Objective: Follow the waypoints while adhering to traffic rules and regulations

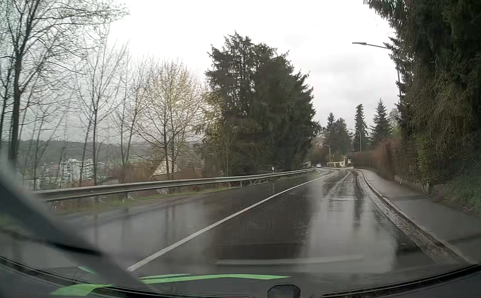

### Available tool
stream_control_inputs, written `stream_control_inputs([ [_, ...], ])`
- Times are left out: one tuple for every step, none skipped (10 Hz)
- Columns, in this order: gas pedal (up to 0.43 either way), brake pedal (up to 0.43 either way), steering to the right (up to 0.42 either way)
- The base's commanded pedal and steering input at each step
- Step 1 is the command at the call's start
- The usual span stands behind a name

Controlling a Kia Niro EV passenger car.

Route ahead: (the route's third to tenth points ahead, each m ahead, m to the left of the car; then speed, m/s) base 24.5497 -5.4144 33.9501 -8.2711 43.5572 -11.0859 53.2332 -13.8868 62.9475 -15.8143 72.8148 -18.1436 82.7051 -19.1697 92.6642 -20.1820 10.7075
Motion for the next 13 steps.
stream_control_inputs([
  [0.138,0.0,0.121],
  [0.138,0.0,0.116],
  [0.169,0.0,0.109],
  [0.169,0.0,0.1],
  [0.169,0.0,0.093],
  [0.169,0.0,0.084],
  [0.169,0.0,0.076],
  [0.169,0.0,0.067],
  [0.169,0.0,0.064],
  [0.169,0.0,0.06],
  [0.157,0.0,0.056],
  [0.157,0.0,0.051],
  [0.15,0.0,0.041],
])
